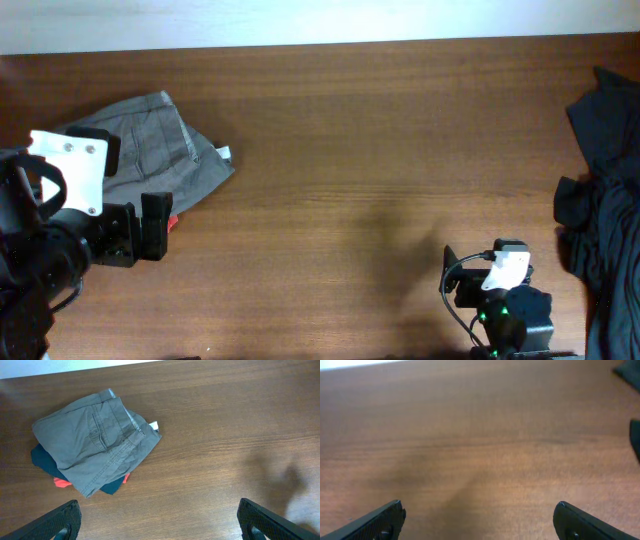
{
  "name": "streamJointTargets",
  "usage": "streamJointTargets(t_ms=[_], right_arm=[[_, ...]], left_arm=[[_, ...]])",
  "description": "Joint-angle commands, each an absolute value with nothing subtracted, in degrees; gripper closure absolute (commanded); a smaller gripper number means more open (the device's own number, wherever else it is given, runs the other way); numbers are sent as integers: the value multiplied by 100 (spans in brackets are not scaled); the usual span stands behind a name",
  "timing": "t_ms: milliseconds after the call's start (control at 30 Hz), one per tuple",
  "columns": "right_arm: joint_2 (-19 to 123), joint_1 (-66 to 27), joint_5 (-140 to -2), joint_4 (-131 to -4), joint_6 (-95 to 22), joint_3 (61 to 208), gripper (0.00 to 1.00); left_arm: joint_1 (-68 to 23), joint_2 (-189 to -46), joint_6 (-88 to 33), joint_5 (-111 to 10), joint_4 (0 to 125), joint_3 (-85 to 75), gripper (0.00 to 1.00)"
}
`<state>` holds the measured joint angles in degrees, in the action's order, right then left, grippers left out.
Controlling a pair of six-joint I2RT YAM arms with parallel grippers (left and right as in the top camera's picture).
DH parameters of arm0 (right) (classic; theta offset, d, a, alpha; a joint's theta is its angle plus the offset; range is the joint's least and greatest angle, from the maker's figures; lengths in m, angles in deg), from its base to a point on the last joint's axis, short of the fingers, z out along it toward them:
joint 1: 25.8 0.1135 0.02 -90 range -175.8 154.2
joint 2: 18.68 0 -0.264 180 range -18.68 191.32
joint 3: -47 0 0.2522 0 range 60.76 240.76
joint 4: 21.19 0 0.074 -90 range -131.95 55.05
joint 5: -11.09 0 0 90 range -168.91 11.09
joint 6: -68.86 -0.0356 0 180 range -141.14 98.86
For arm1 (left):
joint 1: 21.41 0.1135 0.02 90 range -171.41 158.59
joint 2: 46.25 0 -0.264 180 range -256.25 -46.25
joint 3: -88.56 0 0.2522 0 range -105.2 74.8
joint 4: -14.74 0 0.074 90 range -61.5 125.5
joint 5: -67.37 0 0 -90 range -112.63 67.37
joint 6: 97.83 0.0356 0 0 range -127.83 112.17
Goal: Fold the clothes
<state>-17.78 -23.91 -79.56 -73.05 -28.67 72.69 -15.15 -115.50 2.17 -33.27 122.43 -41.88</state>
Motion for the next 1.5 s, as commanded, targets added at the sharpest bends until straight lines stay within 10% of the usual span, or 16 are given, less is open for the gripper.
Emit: streamJointTargets(t_ms=[0, 1133, 1467], right_arm=[[-1845, -2433, -8048, -7290, -2911, 7094, 1], [-1843, -2433, -8048, -7301, -2911, 6976, 1], [-1843, -2433, -8048, -7301, -2911, 6976, 1]], left_arm=[[-1541, -11511, 162, -3349, 12248, -4171, 1], [-1541, -11555, 166, -2900, 12084, -4151, 1], [-1528, -10431, 724, -4098, 7830, -910, 1]])
